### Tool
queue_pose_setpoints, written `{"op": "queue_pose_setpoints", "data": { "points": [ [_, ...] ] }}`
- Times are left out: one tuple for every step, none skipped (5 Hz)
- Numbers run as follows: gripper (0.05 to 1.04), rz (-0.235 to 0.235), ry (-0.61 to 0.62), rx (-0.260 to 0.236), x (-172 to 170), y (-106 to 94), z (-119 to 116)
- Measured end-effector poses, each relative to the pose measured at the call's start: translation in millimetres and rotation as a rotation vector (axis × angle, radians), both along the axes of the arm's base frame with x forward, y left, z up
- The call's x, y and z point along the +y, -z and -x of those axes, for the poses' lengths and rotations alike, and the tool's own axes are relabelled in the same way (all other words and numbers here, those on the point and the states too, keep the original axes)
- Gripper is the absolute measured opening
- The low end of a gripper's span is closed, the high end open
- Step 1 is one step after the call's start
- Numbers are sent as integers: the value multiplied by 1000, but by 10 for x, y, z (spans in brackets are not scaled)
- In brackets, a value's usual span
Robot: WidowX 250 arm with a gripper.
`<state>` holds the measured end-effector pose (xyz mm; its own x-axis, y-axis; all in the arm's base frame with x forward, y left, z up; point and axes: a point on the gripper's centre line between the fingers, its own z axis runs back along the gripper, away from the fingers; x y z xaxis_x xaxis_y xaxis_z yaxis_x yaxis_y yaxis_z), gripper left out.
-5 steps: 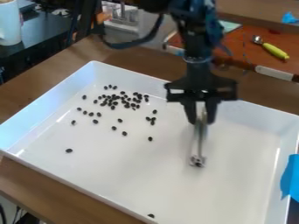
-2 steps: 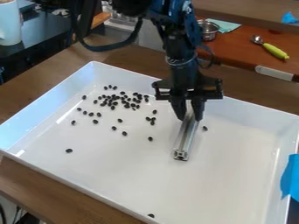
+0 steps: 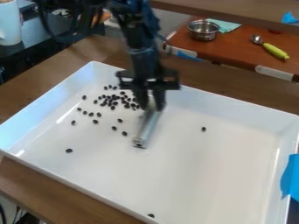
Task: Sweep into pile
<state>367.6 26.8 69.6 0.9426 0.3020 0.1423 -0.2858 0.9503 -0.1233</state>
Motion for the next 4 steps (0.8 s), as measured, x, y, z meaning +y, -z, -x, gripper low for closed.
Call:
{"op": "queue_pose_setpoints", "data": {
  "points": [
    [322,-39,-11,26,290,-24,31],
    [322,-117,-8,19,508,-45,-31],
    [322,-181,-12,0,777,-99,-41],
    [322,-225,1,-16,891,-130,-61]
  ]
}}
